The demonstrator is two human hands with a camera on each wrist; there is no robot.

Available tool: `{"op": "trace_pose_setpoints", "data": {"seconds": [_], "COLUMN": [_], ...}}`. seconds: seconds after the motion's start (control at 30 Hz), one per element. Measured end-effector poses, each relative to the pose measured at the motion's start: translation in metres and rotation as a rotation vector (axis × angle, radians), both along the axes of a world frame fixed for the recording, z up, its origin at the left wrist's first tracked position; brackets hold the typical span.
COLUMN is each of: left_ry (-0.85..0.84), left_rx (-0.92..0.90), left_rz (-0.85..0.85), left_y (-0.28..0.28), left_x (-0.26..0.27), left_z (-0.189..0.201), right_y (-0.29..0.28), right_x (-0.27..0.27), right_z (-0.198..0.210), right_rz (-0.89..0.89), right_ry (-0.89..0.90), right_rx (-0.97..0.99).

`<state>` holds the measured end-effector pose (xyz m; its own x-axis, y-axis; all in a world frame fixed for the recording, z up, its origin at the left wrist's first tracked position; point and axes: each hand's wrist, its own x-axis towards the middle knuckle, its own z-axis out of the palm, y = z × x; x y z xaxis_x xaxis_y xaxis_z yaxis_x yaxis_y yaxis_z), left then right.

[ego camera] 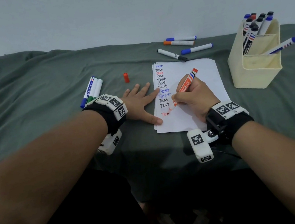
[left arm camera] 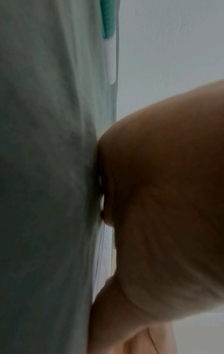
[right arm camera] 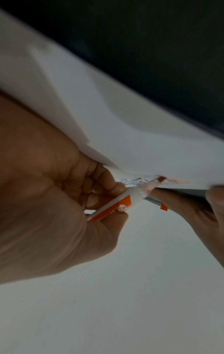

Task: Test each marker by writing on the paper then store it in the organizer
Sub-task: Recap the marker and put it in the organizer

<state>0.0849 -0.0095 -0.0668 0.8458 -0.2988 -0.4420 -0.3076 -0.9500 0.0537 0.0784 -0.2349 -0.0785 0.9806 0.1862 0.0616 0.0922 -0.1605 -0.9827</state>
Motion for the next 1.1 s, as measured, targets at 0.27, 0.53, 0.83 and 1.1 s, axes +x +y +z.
{"op": "trace_pose_setpoints", "data": {"seconds": [0.27, 0.53, 0.83, 1.1], "left_ry": [0.003, 0.007, -0.004, -0.077], "left_rx": [0.000, 0.003, 0.005, -0.072], "left_rz": [-0.002, 0.001, -0.009, 0.011], "left_y": [0.0000, 0.0001, 0.0025, 0.0043], "left_x": [0.0001, 0.0002, 0.0030, 0.0056], "left_z": [0.0000, 0.0004, -0.0040, 0.0047], "right_y": [-0.0029, -0.0018, -0.0041, -0.0045], "right_x": [0.0014, -0.0005, 0.0046, 0.0082], "right_z": [-0.0018, -0.0006, -0.0069, -0.0055], "right_rz": [-0.045, 0.007, -0.042, -0.030], "right_ry": [-0.004, 0.005, -0.011, 0.151], "right_rx": [0.038, 0.004, 0.026, 0.574]}}
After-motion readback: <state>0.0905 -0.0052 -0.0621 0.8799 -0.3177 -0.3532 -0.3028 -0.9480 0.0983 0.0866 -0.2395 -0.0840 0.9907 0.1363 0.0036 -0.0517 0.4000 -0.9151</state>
